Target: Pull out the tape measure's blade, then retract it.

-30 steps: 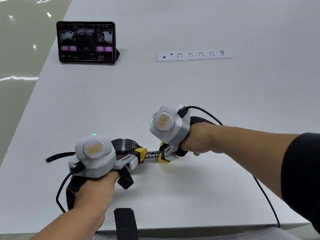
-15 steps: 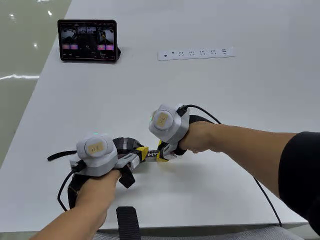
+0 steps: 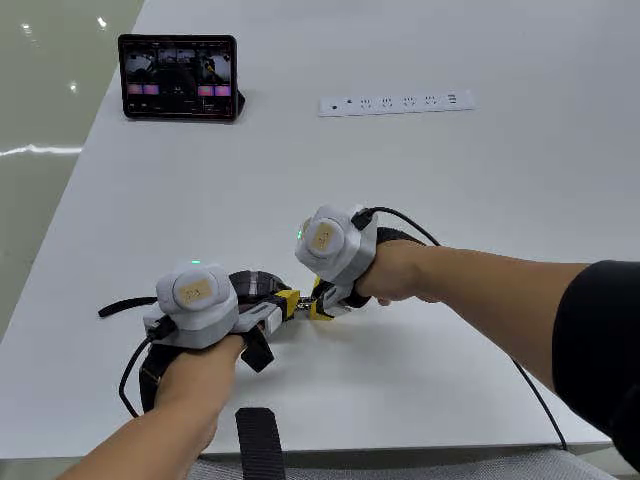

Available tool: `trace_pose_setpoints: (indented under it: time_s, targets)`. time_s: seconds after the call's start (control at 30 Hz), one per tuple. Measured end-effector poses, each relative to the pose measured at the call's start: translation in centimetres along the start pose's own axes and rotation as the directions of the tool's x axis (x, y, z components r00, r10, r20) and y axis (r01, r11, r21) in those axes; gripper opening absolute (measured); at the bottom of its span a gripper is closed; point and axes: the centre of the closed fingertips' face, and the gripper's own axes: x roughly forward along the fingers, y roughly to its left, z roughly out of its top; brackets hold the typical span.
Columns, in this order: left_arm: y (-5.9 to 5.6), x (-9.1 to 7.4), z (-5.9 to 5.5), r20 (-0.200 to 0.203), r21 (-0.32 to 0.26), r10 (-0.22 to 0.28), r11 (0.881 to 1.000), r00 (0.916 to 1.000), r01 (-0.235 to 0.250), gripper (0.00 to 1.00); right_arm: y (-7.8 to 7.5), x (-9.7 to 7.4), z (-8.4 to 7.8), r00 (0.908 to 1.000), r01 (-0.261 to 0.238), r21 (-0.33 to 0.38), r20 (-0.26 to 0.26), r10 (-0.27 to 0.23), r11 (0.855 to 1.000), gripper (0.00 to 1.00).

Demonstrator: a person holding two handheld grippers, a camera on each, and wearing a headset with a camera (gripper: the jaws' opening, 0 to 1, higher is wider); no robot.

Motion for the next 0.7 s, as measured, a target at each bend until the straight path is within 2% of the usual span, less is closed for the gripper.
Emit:
trace_pose_setpoints:
  time_s: [0.7]
  targets:
    - [-0.09,-0.05,0.05,0.001,-0.001,-0.001,1.000,1.0000,0.001,0.60,0.03,0.53,0.88,0.9999,0.000,0.006,0.016,0.000,1.000,0.10]
